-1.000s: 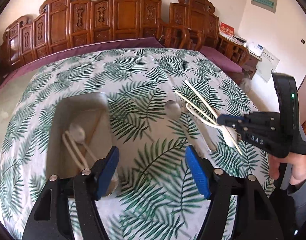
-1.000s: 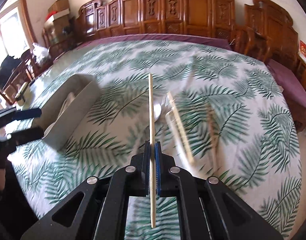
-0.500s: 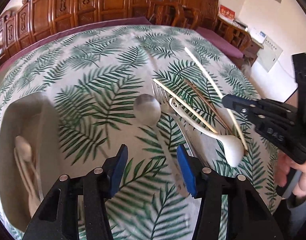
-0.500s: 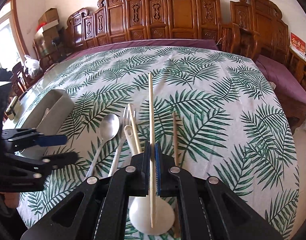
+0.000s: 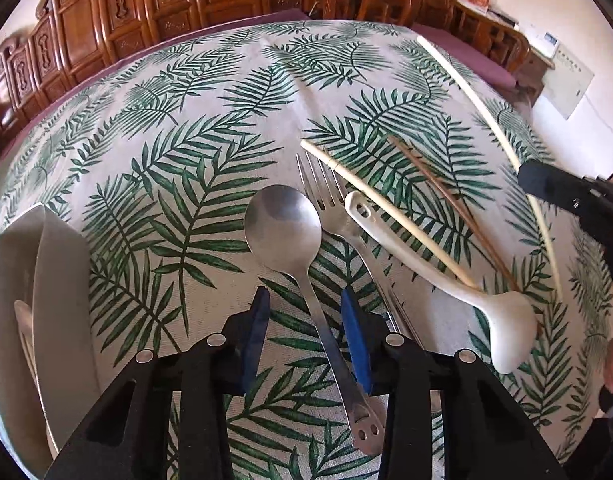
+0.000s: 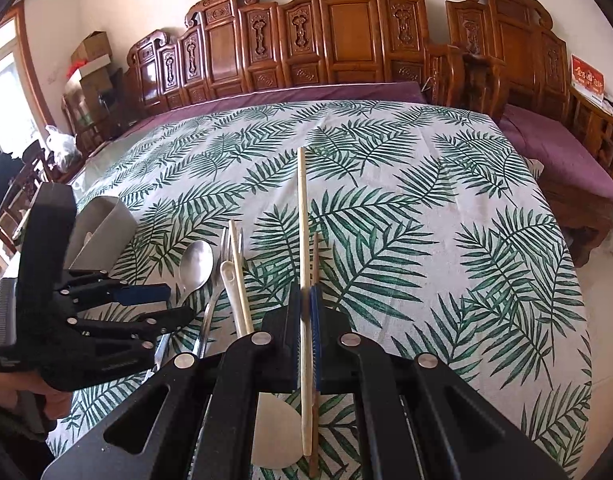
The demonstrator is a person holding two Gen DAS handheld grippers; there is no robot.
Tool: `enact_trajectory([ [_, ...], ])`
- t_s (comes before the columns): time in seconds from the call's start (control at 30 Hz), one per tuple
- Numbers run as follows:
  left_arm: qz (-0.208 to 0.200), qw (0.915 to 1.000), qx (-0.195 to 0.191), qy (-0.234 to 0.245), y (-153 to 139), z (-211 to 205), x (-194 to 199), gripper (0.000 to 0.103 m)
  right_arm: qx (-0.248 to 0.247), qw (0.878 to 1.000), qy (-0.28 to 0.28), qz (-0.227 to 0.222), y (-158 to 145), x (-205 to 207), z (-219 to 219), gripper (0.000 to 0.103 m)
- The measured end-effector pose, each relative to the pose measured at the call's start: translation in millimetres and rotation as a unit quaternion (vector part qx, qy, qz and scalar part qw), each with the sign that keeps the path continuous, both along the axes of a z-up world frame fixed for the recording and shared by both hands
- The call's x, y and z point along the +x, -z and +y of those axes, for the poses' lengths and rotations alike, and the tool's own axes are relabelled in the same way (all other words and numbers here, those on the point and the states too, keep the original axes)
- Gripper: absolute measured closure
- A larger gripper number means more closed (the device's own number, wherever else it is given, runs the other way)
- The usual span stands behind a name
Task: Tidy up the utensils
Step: 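Grasp a metal spoon by its handle with the left tool while the right tool holds the chopstick, then carry the metal spoon into the grey tray and release it with the left tool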
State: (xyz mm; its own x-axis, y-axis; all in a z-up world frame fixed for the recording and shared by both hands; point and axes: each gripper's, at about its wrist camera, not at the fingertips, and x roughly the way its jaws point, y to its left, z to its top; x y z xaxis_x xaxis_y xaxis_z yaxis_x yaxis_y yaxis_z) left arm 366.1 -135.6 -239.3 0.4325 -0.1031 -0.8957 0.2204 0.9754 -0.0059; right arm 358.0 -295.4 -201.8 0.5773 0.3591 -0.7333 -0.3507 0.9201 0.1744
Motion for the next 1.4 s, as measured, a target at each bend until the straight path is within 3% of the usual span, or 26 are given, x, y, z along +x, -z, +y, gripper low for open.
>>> enact_trajectory([
  [0.1,-0.001,1.0000,0.005,0.000,-1,2,-3,0.079,0.000,1.000,-0.007,-0.003,-3,-3,4,0.097],
  [0.17,0.001,1.0000,0.007,0.000,-1,7,-5,0.095,0.002,1.000,-0.009,-0.006,-5,-4,4,0.097],
  [0.23,0.002,1.0000,0.008,-0.001,0,12,-5,0.097,0.005,1.000,-0.007,-0.008,-7,-4,4,0.097],
  [0.5,0.005,0.9996,0.028,0.000,1,10,0,0.097,0.006,1.000,-0.012,-0.008,-8,-5,7,0.097],
  [0.9,0.001,0.9999,0.004,0.014,-5,20,-11,0.098,0.003,1.000,-0.021,-0.005,-6,-6,19,0.097],
  [1.4,-0.055,0.9982,-0.015,0.021,-62,59,-32,0.098,0.008,0.999,-0.050,-0.009,-15,-19,60,0.097],
])
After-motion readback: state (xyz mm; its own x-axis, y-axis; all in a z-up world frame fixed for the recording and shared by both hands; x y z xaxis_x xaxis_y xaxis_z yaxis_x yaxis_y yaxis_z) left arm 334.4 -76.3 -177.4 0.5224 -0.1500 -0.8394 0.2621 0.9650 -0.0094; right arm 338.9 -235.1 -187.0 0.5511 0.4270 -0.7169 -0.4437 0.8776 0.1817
